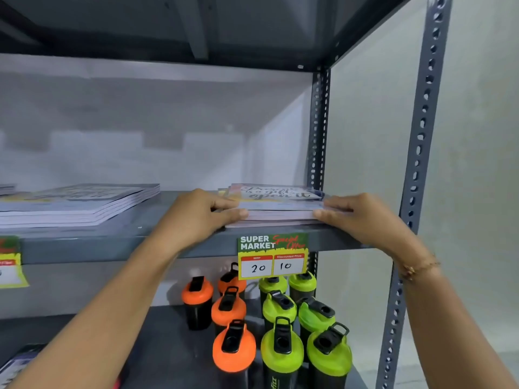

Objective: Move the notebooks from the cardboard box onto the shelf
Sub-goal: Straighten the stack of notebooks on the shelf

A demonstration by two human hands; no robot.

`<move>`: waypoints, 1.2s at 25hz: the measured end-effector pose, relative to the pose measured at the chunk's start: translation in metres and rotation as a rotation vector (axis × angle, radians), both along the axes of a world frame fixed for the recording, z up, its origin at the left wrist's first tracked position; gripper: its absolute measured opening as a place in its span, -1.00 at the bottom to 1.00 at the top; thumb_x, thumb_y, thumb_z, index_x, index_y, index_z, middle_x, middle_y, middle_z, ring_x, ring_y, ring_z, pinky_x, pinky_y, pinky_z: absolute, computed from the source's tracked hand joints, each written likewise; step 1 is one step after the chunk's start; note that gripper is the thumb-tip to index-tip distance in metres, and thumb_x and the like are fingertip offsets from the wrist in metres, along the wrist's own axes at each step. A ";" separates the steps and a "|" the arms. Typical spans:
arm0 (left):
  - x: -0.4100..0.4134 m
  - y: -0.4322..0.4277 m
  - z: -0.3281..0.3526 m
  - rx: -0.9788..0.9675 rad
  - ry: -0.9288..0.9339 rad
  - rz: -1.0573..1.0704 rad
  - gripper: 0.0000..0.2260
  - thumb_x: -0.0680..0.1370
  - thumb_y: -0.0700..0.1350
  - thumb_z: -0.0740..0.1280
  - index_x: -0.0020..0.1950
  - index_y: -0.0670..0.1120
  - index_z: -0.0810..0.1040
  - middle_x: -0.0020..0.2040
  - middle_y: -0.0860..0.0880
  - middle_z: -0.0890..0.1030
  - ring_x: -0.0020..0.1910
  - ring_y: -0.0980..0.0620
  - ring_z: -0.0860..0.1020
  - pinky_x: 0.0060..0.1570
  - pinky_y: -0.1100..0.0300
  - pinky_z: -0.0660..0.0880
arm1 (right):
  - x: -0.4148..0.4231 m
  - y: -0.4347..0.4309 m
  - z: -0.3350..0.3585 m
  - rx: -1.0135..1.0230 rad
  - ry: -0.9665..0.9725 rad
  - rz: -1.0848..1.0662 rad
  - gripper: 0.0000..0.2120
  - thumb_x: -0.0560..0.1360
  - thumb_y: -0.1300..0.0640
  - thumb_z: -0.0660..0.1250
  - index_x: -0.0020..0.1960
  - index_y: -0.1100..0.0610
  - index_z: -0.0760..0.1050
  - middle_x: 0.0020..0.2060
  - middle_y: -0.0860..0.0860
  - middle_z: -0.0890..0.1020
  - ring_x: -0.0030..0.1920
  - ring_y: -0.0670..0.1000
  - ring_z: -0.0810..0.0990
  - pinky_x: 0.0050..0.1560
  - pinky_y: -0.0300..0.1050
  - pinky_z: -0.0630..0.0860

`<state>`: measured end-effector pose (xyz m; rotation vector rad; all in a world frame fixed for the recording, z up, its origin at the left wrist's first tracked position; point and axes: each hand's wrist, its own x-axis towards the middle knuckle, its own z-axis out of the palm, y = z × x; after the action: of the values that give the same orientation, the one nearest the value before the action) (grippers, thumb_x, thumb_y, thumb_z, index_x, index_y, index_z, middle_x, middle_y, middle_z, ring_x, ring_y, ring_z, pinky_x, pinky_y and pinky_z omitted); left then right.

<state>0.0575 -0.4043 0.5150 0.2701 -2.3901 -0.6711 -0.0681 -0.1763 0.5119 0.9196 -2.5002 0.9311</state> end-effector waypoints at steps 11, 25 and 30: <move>-0.002 -0.008 0.001 -0.002 0.015 0.019 -0.69 0.44 0.00 0.44 0.16 -0.04 0.63 0.15 0.01 0.67 0.00 0.17 0.55 -0.17 0.31 0.38 | 0.004 0.003 -0.004 0.059 0.108 -0.012 -0.66 0.52 -0.02 0.26 0.26 0.06 0.51 0.29 0.06 0.55 0.33 0.06 0.46 0.29 -0.15 0.36; 0.002 0.003 -0.007 0.013 0.167 0.131 -0.75 0.46 -0.11 0.43 0.13 -0.09 0.64 0.14 -0.04 0.68 0.08 0.10 0.58 -0.02 0.37 0.32 | 0.000 0.001 -0.015 -0.158 0.190 -0.078 -0.74 0.48 0.15 0.37 0.16 0.13 0.58 0.19 0.10 0.61 0.27 -0.03 0.52 0.31 -0.33 0.25; 0.000 -0.004 -0.006 0.046 0.120 0.113 -0.76 0.47 -0.10 0.43 0.11 -0.11 0.66 0.14 -0.02 0.67 -0.03 0.20 0.50 -0.02 0.35 0.31 | -0.004 -0.004 -0.014 -0.134 0.188 -0.039 -0.73 0.51 0.16 0.32 0.20 0.14 0.55 0.24 0.09 0.57 0.31 -0.04 0.48 0.17 -0.57 0.09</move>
<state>0.0570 -0.4088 0.5093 0.3707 -2.2292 -0.6716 -0.0723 -0.1806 0.4975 0.8695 -2.2617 0.9408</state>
